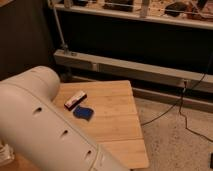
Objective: Place the bottle in the ceramic bowl
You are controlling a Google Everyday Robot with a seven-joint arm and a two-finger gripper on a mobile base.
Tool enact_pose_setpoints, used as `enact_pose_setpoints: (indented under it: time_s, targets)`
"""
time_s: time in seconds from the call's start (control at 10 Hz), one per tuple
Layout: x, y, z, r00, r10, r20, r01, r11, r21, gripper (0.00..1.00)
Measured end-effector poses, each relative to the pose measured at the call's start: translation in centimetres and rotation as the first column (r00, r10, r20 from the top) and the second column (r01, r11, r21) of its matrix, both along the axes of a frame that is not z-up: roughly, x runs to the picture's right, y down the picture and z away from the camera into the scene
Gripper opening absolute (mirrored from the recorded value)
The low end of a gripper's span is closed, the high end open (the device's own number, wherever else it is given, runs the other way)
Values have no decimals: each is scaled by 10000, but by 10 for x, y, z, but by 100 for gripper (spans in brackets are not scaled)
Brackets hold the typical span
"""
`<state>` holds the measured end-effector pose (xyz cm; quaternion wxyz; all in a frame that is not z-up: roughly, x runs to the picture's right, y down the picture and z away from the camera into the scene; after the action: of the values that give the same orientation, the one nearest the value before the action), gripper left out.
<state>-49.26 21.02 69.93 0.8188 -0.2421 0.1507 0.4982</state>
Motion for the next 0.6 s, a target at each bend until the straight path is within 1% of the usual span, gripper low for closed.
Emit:
enact_pose_setpoints:
  time_s: [0.1, 0.3, 0.5, 0.6]
  targets:
    - [11, -12, 0, 9999, 151, 3, -151, 9994, 318, 0]
    - [34, -26, 0, 9993, 358, -56, -352, 9960, 817, 0]
    - [57, -34, 2, 9983, 526, -235, -497, 9924, 1122, 0]
    - [65, -39, 2, 9977, 630, -266, -595, 9912, 1183, 0]
